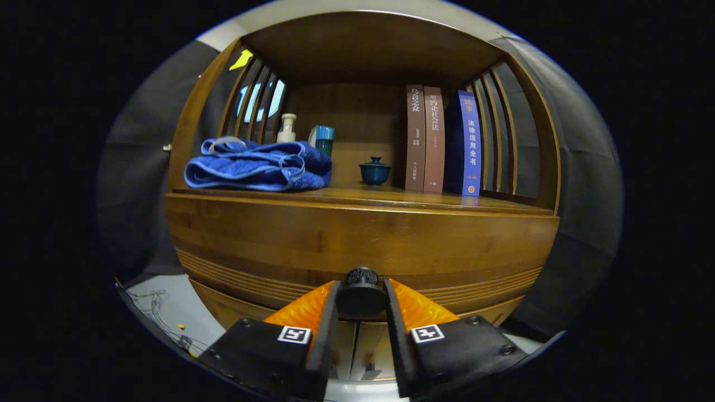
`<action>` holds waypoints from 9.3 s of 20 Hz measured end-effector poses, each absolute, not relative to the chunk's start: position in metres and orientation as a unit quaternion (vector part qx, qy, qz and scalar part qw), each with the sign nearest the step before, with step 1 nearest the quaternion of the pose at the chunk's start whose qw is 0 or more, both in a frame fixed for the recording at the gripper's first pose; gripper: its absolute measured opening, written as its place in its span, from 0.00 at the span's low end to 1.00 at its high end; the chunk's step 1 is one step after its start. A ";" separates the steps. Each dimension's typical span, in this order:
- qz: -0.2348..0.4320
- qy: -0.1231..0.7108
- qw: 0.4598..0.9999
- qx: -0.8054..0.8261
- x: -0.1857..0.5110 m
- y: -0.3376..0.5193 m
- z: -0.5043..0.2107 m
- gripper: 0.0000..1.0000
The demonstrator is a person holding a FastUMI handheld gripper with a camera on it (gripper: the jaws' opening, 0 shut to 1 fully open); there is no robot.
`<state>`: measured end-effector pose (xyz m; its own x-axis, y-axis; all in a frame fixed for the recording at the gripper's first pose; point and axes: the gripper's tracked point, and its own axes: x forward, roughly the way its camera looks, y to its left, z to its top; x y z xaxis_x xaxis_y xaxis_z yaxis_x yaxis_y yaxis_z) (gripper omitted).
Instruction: Pull open the drawer, take out the items inside it, and place them on the countertop above the cabinet.
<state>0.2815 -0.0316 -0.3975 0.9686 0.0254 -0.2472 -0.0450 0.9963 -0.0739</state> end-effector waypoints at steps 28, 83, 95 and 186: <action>0.014 0.153 0.988 -0.010 0.079 -0.036 -0.375 0.35; 0.010 0.569 0.822 -0.036 0.240 -0.042 -0.408 0.26; 0.010 0.502 0.865 0.028 0.218 -0.057 -0.343 0.11; 0.011 0.134 0.991 0.002 0.082 -0.040 -0.335 0.99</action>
